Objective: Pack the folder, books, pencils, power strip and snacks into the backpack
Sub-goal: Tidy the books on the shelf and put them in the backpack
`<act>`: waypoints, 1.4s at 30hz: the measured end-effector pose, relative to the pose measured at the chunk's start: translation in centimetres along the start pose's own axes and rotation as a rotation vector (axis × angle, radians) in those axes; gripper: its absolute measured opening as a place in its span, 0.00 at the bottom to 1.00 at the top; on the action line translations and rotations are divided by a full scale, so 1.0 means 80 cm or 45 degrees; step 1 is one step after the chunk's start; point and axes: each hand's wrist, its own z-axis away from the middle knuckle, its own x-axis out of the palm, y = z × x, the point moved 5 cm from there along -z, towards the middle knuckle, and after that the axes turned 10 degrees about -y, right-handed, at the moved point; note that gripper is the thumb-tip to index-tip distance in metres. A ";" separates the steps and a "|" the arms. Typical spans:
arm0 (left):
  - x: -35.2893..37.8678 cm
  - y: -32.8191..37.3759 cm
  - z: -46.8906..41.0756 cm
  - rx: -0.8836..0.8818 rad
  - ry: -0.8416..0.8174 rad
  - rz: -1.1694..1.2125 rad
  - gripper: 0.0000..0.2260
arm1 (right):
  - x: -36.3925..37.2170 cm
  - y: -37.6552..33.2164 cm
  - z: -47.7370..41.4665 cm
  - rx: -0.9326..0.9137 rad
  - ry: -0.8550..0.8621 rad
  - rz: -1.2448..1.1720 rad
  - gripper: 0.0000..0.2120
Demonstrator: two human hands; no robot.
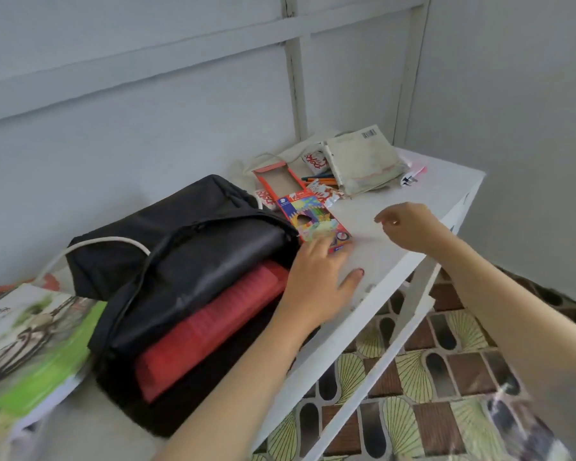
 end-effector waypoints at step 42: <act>0.049 0.003 -0.024 -0.446 0.129 0.430 0.24 | -0.111 0.070 -0.202 0.042 -0.050 -0.859 0.10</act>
